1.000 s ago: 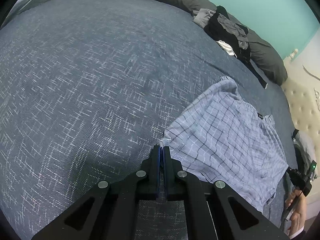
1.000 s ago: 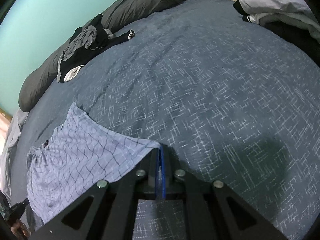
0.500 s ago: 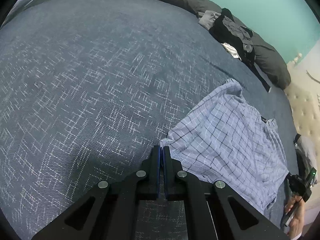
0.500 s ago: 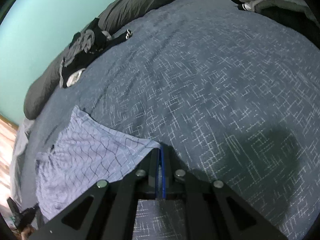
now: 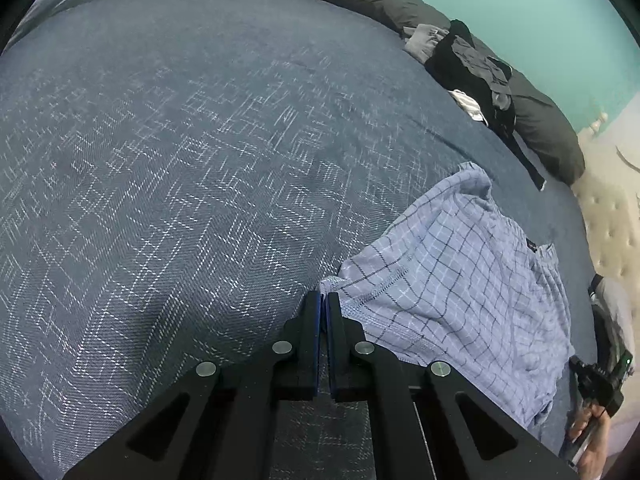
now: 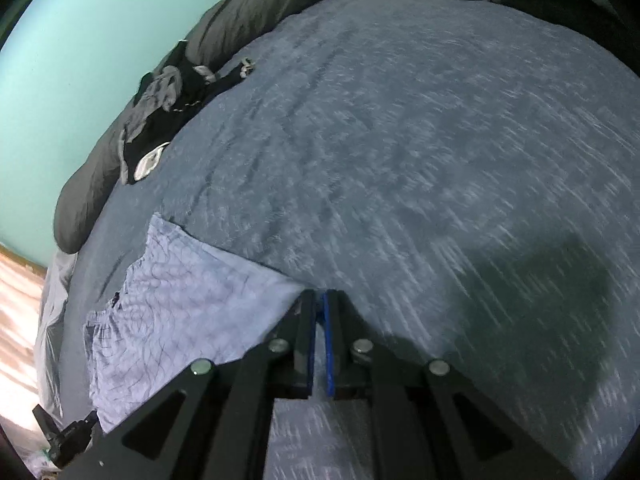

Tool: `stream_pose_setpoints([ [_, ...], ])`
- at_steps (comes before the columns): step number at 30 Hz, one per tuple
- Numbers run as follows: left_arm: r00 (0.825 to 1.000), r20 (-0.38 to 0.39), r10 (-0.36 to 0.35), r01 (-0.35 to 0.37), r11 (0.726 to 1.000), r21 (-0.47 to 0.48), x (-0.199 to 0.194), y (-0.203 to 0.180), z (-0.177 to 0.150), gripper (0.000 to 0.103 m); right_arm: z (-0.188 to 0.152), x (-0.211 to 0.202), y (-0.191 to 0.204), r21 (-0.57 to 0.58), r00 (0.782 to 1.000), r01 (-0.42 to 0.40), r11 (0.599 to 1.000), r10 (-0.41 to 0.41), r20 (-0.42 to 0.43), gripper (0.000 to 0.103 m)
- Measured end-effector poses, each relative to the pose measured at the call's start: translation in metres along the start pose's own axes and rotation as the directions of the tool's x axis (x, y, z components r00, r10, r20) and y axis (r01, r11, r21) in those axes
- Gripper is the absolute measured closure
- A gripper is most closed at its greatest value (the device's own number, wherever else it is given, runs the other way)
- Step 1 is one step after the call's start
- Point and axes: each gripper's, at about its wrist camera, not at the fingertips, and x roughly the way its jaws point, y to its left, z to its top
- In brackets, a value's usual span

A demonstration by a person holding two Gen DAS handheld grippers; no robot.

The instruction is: Fold clothes

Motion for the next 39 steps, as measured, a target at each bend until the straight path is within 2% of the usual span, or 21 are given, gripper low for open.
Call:
stream_pose_setpoints([
  [5,1.0,0.002,-0.002,0.002,1.0,-0.014,-0.001,-0.001,-0.002,0.1,-0.001,-0.014,-0.007,0.036,0.999,-0.023,0.999,0.021,0.044,0.099],
  [8,1.0,-0.008,-0.012,0.012,1.0,-0.017,-0.001,-0.002,-0.003,0.1,-0.002,-0.011,-0.004,0.047,0.998,-0.059,0.997,0.057,0.034,0.097],
  [10,1.0,-0.004,-0.012,0.012,1.0,-0.025,-0.004,-0.001,-0.004,0.1,-0.002,-0.008,-0.001,0.051,0.998,-0.066,0.996,0.065,0.027,0.079],
  [11,1.0,-0.003,-0.013,0.013,0.999,-0.029,-0.005,0.0,-0.003,0.099,-0.003,-0.007,0.0,0.057,0.997,-0.081,0.995,0.079,0.026,0.073],
  [15,0.999,0.038,-0.009,0.011,0.999,-0.042,-0.017,-0.002,0.005,0.095,-0.002,-0.006,0.002,0.073,0.995,-0.094,0.993,0.093,0.027,0.072],
  [19,0.997,0.077,-0.015,0.017,1.0,-0.023,-0.024,-0.01,0.014,0.078,0.0,-0.005,0.0,0.104,0.995,-0.097,0.99,0.094,0.035,0.072],
  [22,0.996,0.052,-0.078,0.079,0.996,-0.027,-0.015,-0.022,0.024,0.077,0.001,-0.004,0.003,0.101,0.995,-0.101,0.99,0.098,0.035,0.072],
  [28,0.987,0.028,-0.159,0.158,0.987,0.037,0.0,-0.064,0.05,0.077,0.003,-0.004,0.018,0.057,0.993,-0.119,0.991,0.118,0.025,0.072],
  [36,0.979,-0.001,-0.202,0.201,0.977,0.074,0.03,-0.105,0.079,0.075,0.002,-0.002,0.036,0.008,0.99,-0.138,0.99,0.138,0.012,0.072],
  [39,0.977,-0.014,-0.211,0.211,0.974,0.08,0.043,-0.116,0.089,0.071,0.001,0.0,0.038,0.0,0.99,-0.139,0.99,0.139,-0.004,0.072],
])
